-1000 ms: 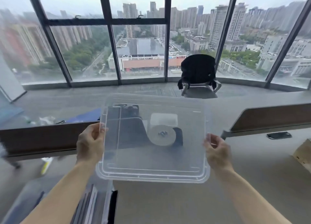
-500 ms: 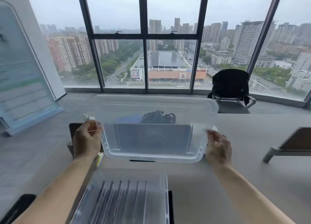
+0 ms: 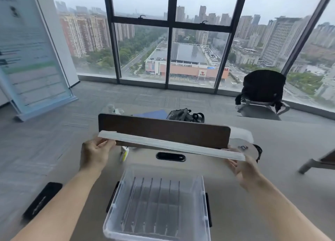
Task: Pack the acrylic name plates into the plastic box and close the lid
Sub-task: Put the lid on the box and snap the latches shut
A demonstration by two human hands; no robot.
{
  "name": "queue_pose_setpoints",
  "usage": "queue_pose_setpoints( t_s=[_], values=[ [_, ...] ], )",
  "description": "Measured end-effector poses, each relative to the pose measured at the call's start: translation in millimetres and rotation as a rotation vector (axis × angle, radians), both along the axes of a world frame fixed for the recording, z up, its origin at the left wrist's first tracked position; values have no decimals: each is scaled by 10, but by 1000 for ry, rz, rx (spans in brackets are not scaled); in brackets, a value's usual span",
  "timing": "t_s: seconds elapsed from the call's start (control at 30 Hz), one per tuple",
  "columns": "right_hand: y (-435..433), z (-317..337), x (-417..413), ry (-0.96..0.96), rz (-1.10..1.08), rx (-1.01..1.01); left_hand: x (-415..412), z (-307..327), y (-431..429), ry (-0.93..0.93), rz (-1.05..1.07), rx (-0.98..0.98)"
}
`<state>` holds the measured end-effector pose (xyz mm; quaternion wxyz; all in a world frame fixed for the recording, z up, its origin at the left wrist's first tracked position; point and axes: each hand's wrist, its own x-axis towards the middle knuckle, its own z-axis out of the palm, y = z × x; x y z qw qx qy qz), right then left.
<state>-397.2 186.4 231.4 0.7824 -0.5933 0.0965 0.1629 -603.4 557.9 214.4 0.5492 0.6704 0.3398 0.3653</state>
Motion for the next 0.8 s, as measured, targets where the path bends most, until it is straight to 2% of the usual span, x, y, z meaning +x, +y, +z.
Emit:
queue_pose_setpoints(
  t_s=[0.1,0.2,0.27,0.33,0.4,0.47,0.6,0.7,0.8],
  values=[
    [-75,-131,8,62,188,-208,-209,-137,-7,21,-105,-106],
    [-75,-346,19,130,146,-251,-388,-282,47,68,-231,-406],
    [-69,-444,-26,184,115,-235,-430,-407,43,136,-216,-592],
    [-71,-571,-35,205,121,-257,-377,-546,7,186,-128,-645],
    [-51,-674,-32,192,125,-286,-251,-659,-74,285,-61,-529],
    [-11,-757,-37,142,120,-339,-105,-754,-161,444,-47,-327],
    [35,-940,-121,-40,159,-456,54,-840,-240,670,-68,47],
    [39,-1149,-256,-171,175,-624,21,-952,-287,761,-61,223],
    [51,-1342,-437,-222,152,-719,-97,-1180,-346,810,-20,289]
  ],
)
